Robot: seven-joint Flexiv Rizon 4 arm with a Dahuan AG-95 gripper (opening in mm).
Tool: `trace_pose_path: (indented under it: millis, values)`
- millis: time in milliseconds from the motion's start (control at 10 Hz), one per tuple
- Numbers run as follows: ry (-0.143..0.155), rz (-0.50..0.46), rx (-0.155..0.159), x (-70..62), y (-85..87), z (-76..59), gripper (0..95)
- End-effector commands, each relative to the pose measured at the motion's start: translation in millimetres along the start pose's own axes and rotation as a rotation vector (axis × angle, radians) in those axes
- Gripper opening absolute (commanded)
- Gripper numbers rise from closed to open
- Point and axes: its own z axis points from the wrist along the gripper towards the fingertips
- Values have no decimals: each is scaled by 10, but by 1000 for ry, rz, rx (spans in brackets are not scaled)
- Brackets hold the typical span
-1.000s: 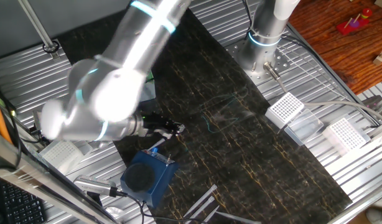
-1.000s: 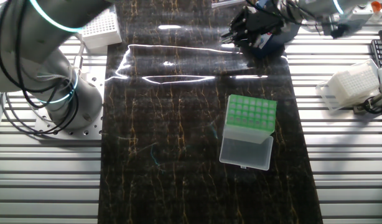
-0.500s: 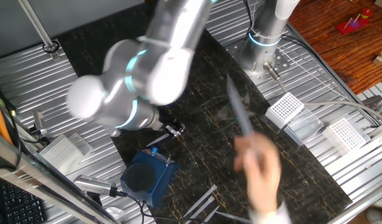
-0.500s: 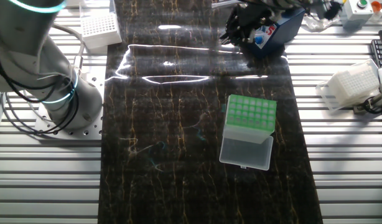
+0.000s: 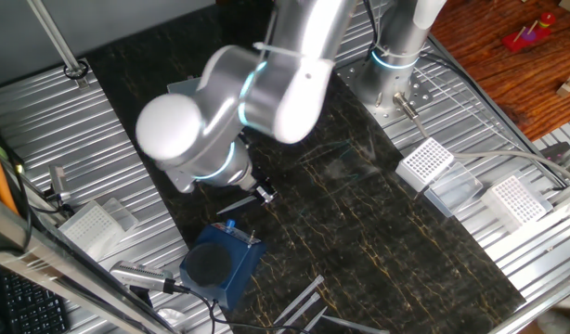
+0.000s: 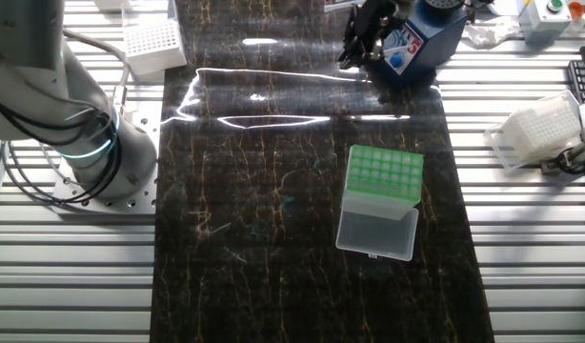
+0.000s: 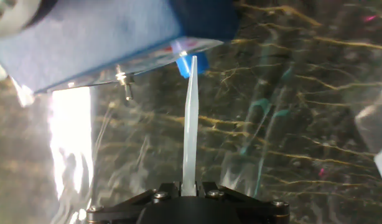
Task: Insert a large pipette tip into the holder for large pipette tips
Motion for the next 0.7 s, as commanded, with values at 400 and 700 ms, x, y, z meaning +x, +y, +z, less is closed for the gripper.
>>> trace_pose_path:
  millis: [400,700]
  values:
    - [-27,-11,-48,-2,-41,0,0]
    - [-21,-52,-45,73,-371,-76,0]
